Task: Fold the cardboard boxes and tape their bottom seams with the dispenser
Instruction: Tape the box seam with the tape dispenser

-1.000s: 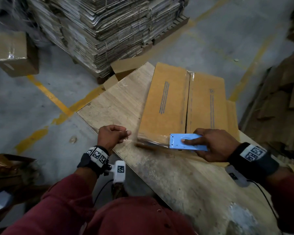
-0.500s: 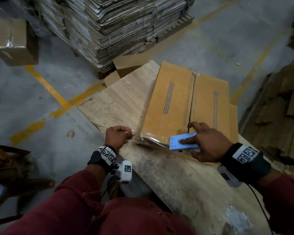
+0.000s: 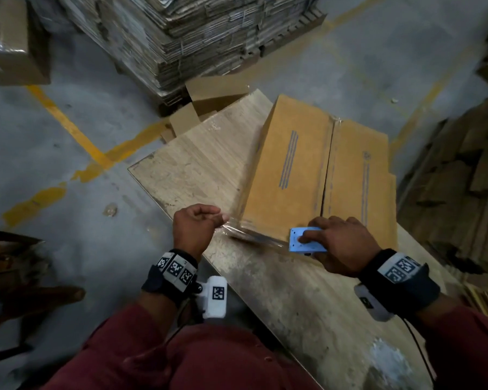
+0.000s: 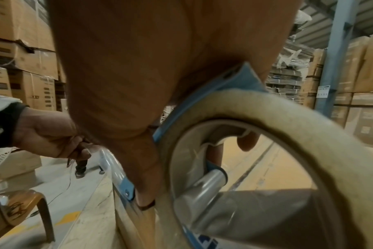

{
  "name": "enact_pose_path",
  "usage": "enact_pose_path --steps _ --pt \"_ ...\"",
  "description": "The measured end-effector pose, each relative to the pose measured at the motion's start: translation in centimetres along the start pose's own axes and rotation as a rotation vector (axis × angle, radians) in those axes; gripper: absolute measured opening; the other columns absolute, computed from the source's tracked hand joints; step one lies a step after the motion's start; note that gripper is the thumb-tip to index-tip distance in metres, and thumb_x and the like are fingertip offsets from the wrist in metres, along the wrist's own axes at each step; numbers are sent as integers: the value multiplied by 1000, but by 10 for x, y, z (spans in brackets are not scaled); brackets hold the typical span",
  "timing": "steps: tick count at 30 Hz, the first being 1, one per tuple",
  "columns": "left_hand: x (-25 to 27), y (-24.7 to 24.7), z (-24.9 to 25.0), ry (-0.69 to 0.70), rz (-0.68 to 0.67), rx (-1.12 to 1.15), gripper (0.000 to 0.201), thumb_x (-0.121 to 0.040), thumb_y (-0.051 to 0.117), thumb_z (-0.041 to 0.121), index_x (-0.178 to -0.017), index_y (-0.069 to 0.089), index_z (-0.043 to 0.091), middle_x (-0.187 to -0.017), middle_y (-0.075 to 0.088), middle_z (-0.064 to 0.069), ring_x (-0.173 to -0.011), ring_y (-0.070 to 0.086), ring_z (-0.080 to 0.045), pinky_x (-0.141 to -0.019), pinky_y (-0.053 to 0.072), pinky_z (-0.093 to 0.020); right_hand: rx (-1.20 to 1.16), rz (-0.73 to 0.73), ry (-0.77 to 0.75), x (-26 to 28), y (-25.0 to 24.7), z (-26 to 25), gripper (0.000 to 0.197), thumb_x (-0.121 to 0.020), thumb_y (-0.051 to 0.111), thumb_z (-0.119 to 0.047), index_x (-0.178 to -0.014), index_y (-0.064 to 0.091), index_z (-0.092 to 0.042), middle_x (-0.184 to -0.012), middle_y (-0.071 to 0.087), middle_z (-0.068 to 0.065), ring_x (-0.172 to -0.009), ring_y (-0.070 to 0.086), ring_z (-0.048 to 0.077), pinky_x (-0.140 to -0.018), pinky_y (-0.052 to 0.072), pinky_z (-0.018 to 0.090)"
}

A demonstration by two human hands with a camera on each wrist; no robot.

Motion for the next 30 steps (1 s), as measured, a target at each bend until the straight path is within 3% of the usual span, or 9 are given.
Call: enact_pose_path --steps 3,9,12,16,22,25,27,28,30 --pt "3 -1 2 19 8 -6 22 -70 93 6 -85 77 8 -74 77 -9 -71 75 -19 -70 60 -30 -14 4 14 -2 0 1 43 -87 66 -48 -130 60 -48 -137 55 -7 -106 61 28 -81 39 41" --pt "8 1 10 92 -14 -7 20 -74 91 4 -87 76 6 -70 77 -5 -67 75 -14 -64 57 -18 -46 52 3 -2 9 6 45 -66 74 -43 -111 69 -46 -114 67 -5 -80 66 28 -63 38 37" --pt "-4 1 -1 19 3 -31 21 -72 93 7 -86 77 7 -72 77 -7 -67 74 -13 -65 58 -19 -48 59 1 -5 7 5 45 -68 70 -44 -113 68 -46 -116 66 -6 -85 66 28 -66 38 38" --pt "-13 11 -22 -112 -23 -25 20 -74 90 3 -87 75 1 -71 76 -11 -59 72 -13 -56 52 -18 -57 12 24 -7 3 3 44 -74 70 -42 -117 68 -46 -124 64 -5 -94 66 30 -73 41 41" --pt "-17 34 -34 -217 -43 14 14 -74 88 1 -80 76 6 -63 71 1 -50 62 -3 -52 49 -16 -25 -44 39 -13 -1 -1 46 -86 64 -46 -132 57 -47 -137 51 -9 -114 57 26 -84 39 39" --pt "-13 37 -34 -286 -52 3 12 -77 85 2 -86 77 4 -65 68 1 -47 53 -5 -46 40 -17 -68 -33 23 -15 -3 -2 47 -81 72 -43 -126 62 -44 -132 56 -7 -109 60 30 -82 44 41" --pt "-16 40 -34 -301 -54 -20 15 -79 80 0 -94 77 1 -76 71 -5 -49 51 -6 -43 38 -15 -85 -34 23 -17 -4 -2 47 -78 76 -41 -124 64 -42 -129 58 -6 -108 61 32 -82 46 43" --pt "-19 40 -32 -310 -57 -41 17 -80 78 1 -96 77 0 -82 73 -9 -53 55 -8 -45 41 -14 -86 -33 22 -18 -5 -2 48 -78 77 -40 -124 64 -42 -128 58 -6 -107 61 32 -82 47 44" --pt "-20 37 -30 -380 -109 -128 30 -75 82 18 -99 78 3 -98 75 -13 -78 65 -20 -68 54 -23 -74 -22 21 -17 -5 -3 49 -76 77 -39 -123 64 -42 -128 58 -6 -107 61 33 -82 48 44"
Point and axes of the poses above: each hand's wrist, its own x-axis away from the middle knuckle, its own y-axis out of the palm, z = x × y, the point moved 4 cm from there along -x, towards the middle knuckle
